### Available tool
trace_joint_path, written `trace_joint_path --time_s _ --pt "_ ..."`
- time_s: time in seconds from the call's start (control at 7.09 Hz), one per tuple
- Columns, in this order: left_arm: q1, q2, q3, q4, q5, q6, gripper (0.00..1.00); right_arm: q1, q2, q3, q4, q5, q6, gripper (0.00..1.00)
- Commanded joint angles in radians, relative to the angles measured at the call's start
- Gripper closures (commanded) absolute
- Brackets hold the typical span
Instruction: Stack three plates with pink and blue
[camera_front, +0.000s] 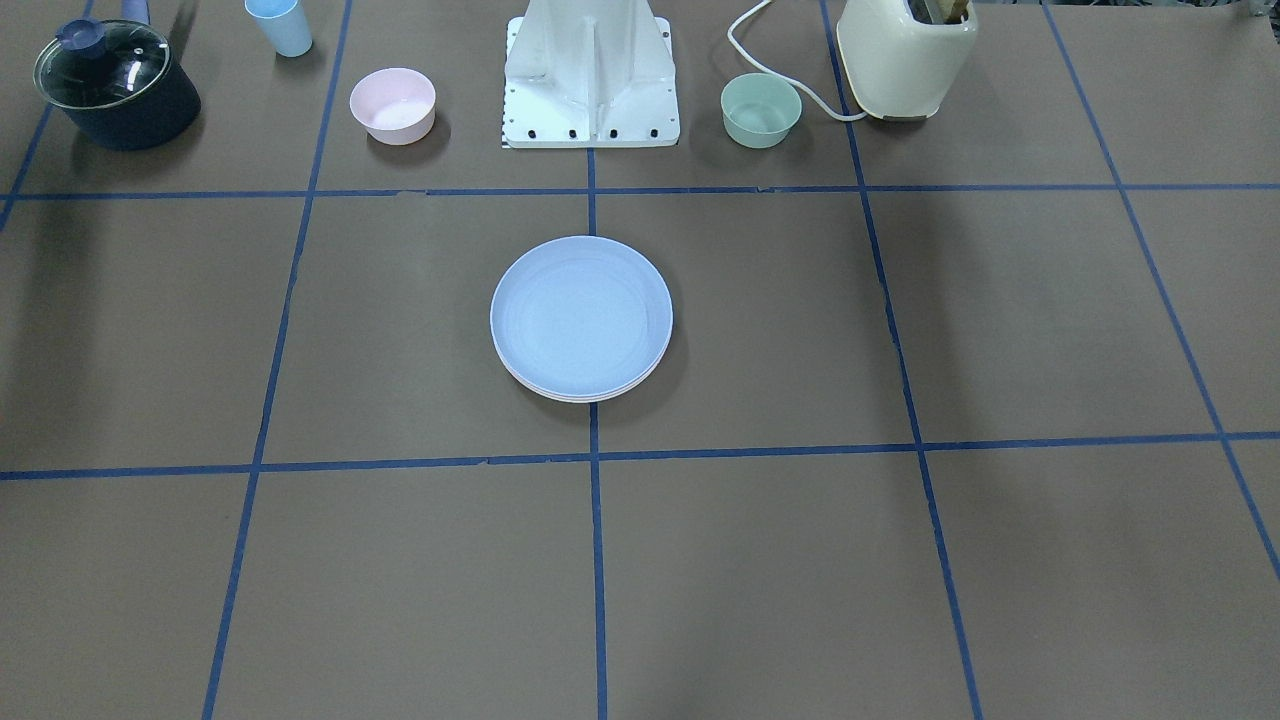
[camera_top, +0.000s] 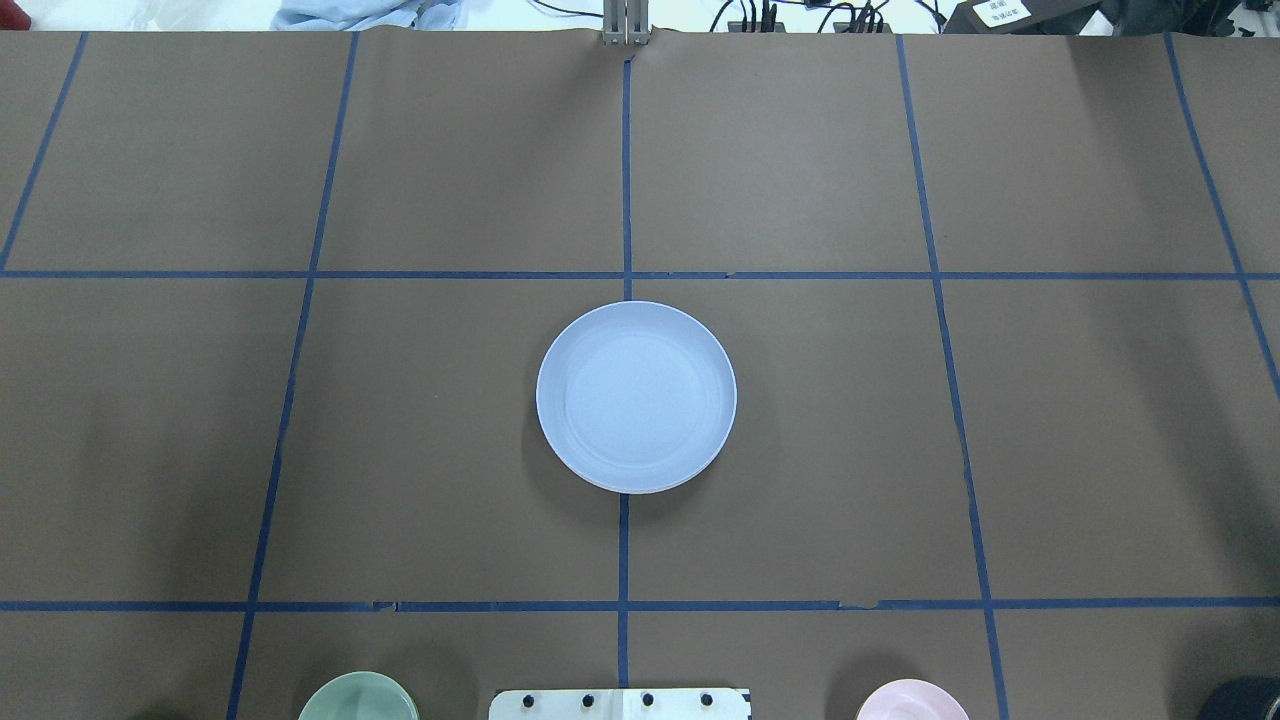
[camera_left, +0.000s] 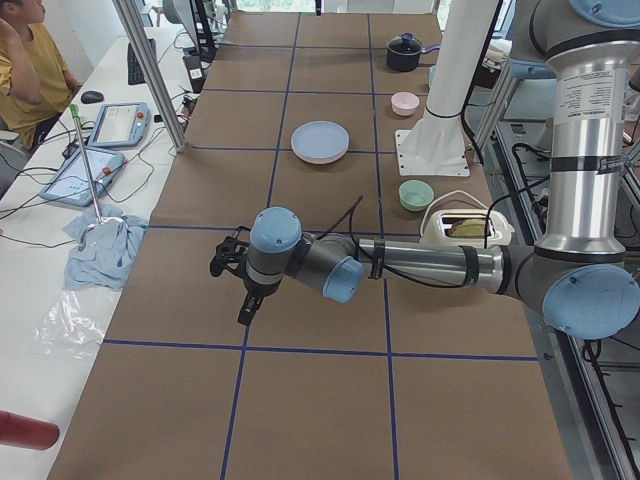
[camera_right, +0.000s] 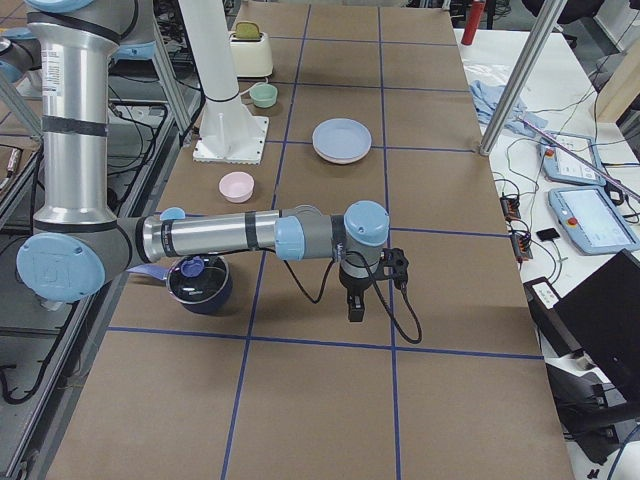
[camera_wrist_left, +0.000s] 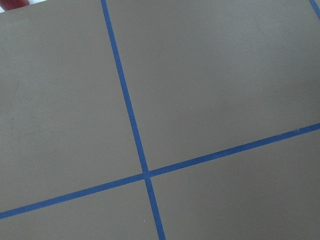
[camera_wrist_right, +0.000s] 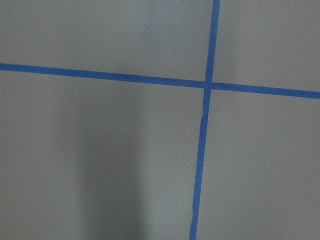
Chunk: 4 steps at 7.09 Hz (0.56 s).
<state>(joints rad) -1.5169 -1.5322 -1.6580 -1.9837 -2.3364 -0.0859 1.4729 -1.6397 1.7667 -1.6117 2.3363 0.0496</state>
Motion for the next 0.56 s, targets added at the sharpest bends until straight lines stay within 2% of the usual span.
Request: trace_joint_path --time_s 0.0,0.42 --pt "0.001 -0.005 0.0 0.0 0.0 0.0 0.0 0.0 0.003 0.002 0.009 0.02 0.004 0.0" --pt "0.001 -0.005 0.001 -0.01 0.0 0.002 0.0 0.001 -0.006 0.013 0.01 0.063 -0.01 0.0"
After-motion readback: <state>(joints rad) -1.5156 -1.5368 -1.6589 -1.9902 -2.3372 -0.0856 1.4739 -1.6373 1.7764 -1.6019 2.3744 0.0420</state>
